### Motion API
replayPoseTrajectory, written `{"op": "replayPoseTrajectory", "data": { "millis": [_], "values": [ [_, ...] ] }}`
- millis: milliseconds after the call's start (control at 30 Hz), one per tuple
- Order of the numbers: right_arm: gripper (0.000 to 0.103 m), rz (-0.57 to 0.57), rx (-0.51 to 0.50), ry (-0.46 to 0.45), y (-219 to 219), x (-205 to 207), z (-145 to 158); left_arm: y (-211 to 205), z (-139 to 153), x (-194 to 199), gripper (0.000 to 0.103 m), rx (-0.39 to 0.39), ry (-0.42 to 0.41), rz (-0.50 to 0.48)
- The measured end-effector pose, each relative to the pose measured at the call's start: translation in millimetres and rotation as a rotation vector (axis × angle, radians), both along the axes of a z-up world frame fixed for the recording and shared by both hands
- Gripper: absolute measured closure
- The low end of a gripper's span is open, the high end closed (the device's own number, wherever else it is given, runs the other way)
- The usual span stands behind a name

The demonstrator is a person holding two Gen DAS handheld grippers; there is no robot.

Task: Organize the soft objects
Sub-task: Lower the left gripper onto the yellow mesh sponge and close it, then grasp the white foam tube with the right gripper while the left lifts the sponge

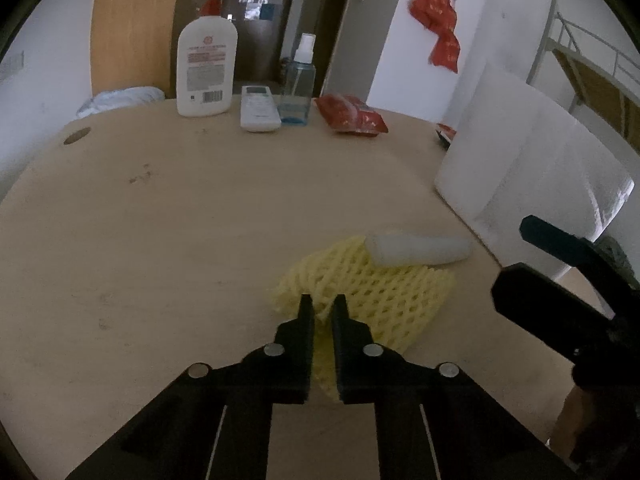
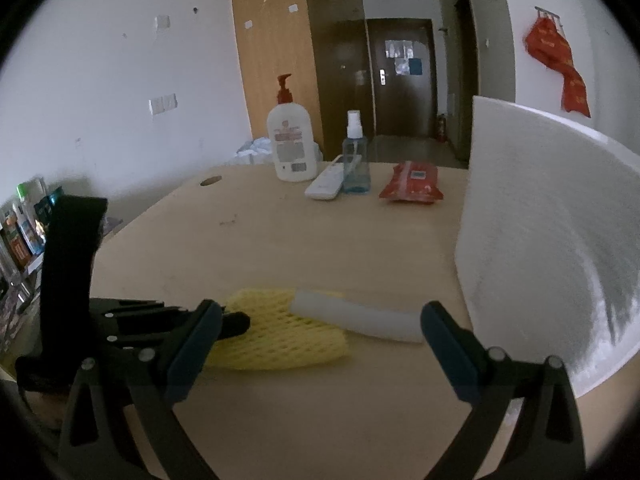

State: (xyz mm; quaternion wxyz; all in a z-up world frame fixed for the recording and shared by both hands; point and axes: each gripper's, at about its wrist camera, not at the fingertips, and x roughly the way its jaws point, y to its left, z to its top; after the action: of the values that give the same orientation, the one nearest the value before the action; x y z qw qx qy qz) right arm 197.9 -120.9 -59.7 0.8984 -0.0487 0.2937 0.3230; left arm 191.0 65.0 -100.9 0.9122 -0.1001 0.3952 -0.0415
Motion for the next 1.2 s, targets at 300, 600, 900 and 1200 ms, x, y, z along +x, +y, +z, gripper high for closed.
{"op": "replayPoseTrajectory", "data": {
  "millis": [300,600,900,1200],
  "values": [
    [0.002,0.014,-0.042,0.032,12.5,11.3,-8.4,17.5,8.9,-9.0,0.098,-0.018,-0.049,0.028],
    [0.002,0.067,-0.104,0.088,33.5,27.4,-19.7,45.7,14.1,-15.5,0.098,-0.008,-0.067,0.049],
    [0.002,0.119,-0.204,0.080,45.3,35.5,-26.1,57.0,15.4,-14.8,0.098,-0.001,-0.064,0.040],
    [0.033,0.203,-0.298,0.136,61.0,46.7,-36.4,55.1,12.8,-10.6,0.098,0.001,-0.053,0.012]
  ]
}}
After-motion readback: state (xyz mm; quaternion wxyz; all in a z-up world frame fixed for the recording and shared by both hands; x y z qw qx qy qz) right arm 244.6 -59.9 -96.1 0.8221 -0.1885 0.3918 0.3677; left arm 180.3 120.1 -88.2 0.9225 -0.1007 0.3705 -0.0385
